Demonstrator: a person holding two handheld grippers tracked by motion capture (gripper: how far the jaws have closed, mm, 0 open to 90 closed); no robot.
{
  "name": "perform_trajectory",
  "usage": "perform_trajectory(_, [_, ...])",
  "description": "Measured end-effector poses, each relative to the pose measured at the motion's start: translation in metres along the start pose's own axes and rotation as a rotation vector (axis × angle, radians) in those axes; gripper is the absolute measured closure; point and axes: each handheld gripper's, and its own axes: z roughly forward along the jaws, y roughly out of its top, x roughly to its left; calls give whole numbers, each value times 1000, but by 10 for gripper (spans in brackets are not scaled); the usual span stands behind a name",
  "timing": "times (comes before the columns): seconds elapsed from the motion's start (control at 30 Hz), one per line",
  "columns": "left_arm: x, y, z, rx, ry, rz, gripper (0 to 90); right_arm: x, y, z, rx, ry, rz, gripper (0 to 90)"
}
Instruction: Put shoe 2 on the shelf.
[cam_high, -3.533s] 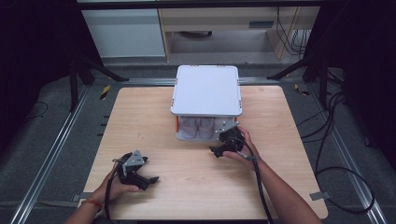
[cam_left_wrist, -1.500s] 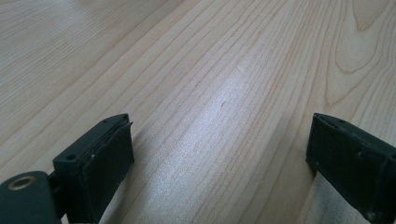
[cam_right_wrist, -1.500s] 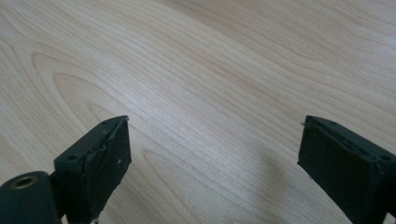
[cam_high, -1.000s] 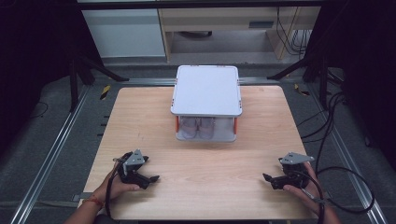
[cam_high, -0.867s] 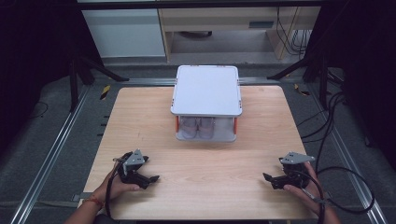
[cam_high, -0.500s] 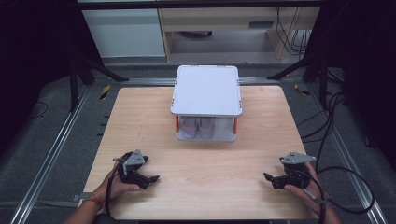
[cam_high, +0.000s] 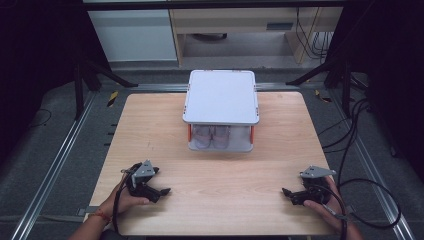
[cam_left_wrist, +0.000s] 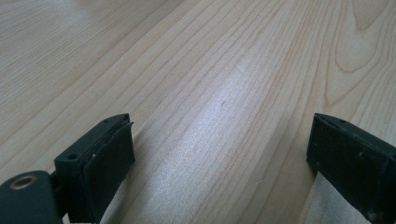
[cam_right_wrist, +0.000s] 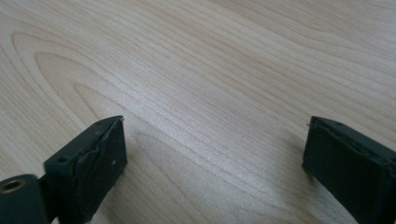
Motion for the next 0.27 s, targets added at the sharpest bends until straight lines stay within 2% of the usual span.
perform_trajectory(0.27, [0, 0, 0, 0, -2, 1, 61, -1, 0, 0, 3, -13, 12, 36])
